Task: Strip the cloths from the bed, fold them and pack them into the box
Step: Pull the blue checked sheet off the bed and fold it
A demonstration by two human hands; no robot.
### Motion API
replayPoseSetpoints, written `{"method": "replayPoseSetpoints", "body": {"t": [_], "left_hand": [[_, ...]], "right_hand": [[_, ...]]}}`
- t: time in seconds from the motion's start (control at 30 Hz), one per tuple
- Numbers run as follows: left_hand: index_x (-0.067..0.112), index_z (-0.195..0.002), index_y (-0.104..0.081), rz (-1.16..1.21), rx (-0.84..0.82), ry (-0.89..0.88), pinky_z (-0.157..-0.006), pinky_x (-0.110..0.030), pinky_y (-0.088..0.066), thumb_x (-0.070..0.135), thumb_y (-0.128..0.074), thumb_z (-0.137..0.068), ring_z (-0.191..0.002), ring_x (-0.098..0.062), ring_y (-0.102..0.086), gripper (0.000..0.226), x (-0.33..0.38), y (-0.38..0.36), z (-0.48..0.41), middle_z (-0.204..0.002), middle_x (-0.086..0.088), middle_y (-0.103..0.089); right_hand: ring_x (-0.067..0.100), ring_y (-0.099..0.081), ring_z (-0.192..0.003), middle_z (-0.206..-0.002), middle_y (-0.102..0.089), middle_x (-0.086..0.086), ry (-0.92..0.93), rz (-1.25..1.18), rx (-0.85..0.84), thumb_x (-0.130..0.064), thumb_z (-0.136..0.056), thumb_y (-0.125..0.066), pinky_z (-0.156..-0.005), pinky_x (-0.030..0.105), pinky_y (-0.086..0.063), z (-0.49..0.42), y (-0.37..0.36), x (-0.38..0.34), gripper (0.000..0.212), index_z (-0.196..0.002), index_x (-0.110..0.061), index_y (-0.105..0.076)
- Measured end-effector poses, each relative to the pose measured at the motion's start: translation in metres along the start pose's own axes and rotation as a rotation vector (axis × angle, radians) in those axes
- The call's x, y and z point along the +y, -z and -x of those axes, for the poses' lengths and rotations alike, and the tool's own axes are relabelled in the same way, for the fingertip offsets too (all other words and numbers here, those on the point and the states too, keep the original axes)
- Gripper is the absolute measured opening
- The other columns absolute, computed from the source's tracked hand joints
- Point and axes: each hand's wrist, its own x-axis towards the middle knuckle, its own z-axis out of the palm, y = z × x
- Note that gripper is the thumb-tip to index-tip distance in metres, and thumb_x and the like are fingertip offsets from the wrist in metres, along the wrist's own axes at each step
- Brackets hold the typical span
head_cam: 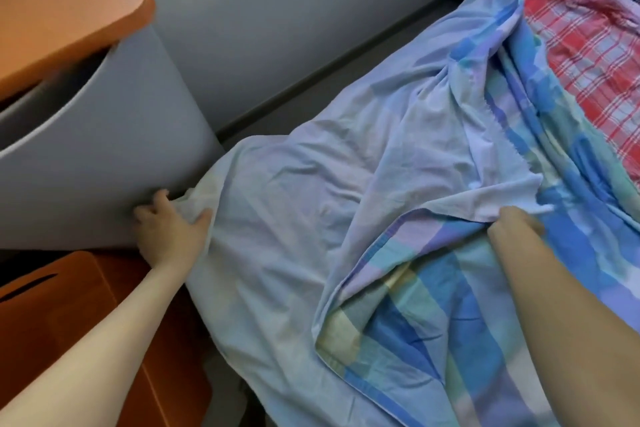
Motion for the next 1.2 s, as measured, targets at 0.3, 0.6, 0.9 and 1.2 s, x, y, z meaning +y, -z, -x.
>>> {"method": "replayPoseSetpoints", "body": {"t": [0.3,0.6,0.9,1.2], "left_hand": [[0.006,-0.096,-0.067,0.294,-0.149,-0.346,-0.067,-0.025,-0.036,0.008,-0.068,-0.080,-0.084,-0.027,-0.060,0.016,0.003,0.017,0.017,-0.092,-0.009,-0.066],[0.018,-0.087,-0.061,0.551,-0.573,-0.005,-0.060,-0.030,-0.053,0.025,-0.054,-0.095,-0.055,-0.011,-0.064,0.014,0.004,0.019,0.040,-0.066,0.003,-0.068],[0.001,-0.101,-0.057,0.080,-0.262,-0.059,-0.066,-0.030,-0.044,0.022,-0.051,-0.089,-0.087,-0.033,-0.061,0.025,0.042,-0.029,-0.035,-0.094,-0.014,-0.064],[0.028,-0.080,-0.058,0.313,-0.585,-0.597,-0.052,-0.021,-0.034,0.007,-0.051,-0.083,-0.053,-0.003,-0.044,0.022,0.054,0.000,0.033,-0.053,0.011,-0.049]], "right_hand": [[0.009,-0.028,-0.060,-0.057,-0.035,-0.008,1.204,0.207,-0.462,0.001,-0.080,-0.058,-0.056,0.024,-0.020,0.252,-0.100,-0.064,0.034,-0.064,-0.021,-0.036],[0.040,-0.050,-0.077,-0.067,-0.051,0.015,0.985,0.519,-0.566,-0.004,-0.085,-0.051,-0.061,0.035,-0.023,0.263,-0.148,-0.015,0.039,-0.056,-0.020,-0.030],[0.013,-0.029,-0.050,-0.050,-0.032,-0.003,0.987,0.515,-0.609,-0.004,-0.084,-0.049,-0.048,0.023,-0.025,0.249,-0.142,-0.005,0.040,-0.053,-0.017,-0.027],[0.014,-0.032,-0.056,-0.055,-0.038,-0.002,0.795,0.275,-0.593,-0.003,-0.080,-0.056,-0.053,0.029,-0.027,0.226,-0.115,-0.014,0.033,-0.057,-0.015,-0.036]]}}
